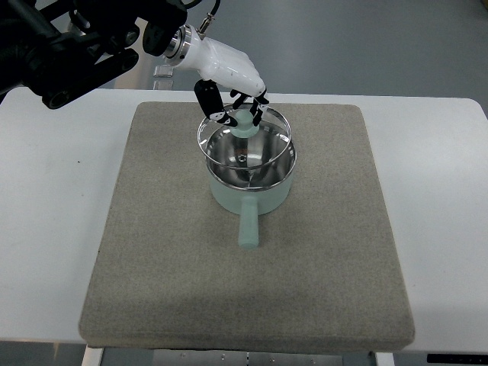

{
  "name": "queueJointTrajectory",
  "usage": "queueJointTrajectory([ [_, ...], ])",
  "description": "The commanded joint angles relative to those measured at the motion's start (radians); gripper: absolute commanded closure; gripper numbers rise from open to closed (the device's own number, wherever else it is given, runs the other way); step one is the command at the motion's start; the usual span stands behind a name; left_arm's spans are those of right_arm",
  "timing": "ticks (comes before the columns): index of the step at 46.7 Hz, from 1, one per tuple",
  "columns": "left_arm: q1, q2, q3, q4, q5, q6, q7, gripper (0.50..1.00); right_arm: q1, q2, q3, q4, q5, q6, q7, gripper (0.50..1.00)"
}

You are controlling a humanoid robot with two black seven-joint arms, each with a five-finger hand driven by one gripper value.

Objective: Place lid left of pot with left hand
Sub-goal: 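Lift the glass lid off the saucepan with the left hand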

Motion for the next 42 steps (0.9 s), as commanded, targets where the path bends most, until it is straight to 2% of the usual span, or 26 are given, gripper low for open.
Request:
queueJointTrajectory([
  [1,0.004,0.003,0.001,0.021,-0.002,0.001,0.000,1.000,0.000,0.000,0.000,0.000,-0.001,0.000,0.000,0.579],
  [21,0.010,0.087,0.001,0.100,-0.014,0.001,0.000,1.000,0.000,0.000,0.000,0.000,0.000,0.000,0.000,0.579],
  [42,0.008,0.197,0.001,0.103,-0.017,0.000,0.000,1.000,0.000,0.000,0.000,0.000,0.000,0.000,0.000,0.579],
])
